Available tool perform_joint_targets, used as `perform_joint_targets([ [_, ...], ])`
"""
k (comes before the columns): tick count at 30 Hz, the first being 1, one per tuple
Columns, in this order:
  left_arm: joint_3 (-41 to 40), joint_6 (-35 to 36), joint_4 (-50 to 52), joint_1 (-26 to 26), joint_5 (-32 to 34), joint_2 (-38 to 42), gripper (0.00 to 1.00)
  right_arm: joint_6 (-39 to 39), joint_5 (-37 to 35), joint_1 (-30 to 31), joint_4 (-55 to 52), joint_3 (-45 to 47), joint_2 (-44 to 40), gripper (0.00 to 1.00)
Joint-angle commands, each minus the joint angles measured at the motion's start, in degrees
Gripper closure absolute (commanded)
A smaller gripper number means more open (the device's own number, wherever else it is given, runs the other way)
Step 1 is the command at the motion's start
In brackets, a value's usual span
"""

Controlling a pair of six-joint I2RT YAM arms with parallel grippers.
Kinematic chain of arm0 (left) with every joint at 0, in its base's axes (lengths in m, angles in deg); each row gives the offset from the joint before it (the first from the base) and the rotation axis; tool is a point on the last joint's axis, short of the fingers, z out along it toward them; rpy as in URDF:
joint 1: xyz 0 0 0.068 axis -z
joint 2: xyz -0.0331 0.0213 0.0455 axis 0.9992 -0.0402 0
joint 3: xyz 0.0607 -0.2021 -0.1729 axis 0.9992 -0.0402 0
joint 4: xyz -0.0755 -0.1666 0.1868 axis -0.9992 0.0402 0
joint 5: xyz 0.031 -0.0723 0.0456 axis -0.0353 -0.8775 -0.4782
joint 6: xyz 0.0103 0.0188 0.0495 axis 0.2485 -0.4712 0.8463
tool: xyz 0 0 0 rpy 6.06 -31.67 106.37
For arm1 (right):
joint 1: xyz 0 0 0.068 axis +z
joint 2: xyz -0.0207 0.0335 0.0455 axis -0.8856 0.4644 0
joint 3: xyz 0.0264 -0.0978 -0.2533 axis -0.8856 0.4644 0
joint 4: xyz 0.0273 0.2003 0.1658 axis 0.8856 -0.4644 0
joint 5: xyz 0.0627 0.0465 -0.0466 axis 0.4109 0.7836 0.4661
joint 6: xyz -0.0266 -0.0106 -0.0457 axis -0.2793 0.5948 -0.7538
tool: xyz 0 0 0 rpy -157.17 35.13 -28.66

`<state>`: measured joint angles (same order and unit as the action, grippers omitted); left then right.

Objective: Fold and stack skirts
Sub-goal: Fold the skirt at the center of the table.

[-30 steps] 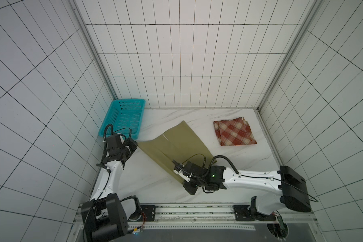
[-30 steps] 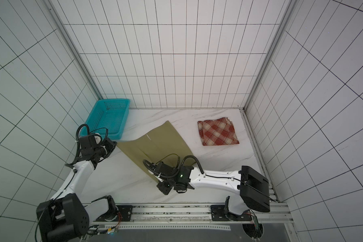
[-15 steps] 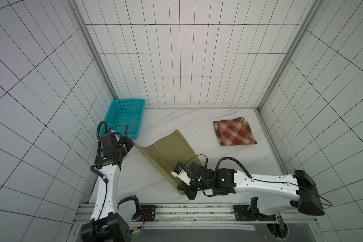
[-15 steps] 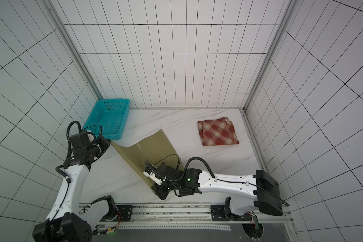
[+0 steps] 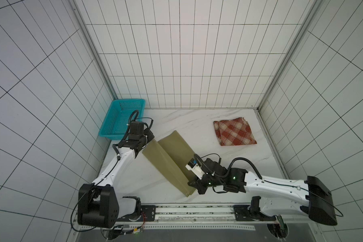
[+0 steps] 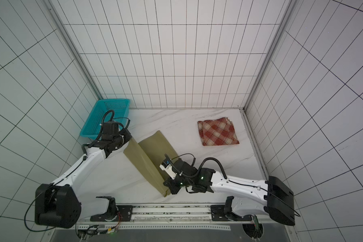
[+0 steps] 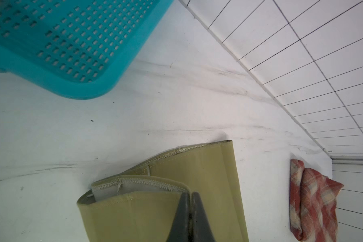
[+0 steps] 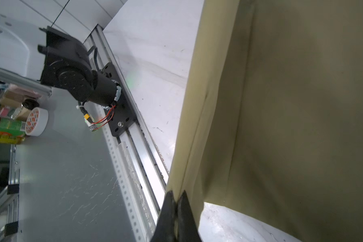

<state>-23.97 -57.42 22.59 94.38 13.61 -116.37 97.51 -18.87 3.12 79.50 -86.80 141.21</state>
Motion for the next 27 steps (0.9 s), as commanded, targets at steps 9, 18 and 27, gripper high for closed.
perform_joint_targets([
  [9, 8.6, -1.9, -8.2, 7.1, 6.5, -14.3, 1.0, 5.3, 11.7, -12.7, 5.8, 12.1, -5.5, 1.0],
  [18, 15.0, -2.1, -9.0, 10.1, 6.8, -23.2, 1.0, 5.4, 14.3, -18.2, 5.3, 13.9, -5.0, 1.0],
  [27, 19.8, -2.1, -9.0, 11.2, 7.0, -29.3, 1.0, 4.5, 17.5, -23.2, 5.0, 14.8, -3.0, 1.0],
])
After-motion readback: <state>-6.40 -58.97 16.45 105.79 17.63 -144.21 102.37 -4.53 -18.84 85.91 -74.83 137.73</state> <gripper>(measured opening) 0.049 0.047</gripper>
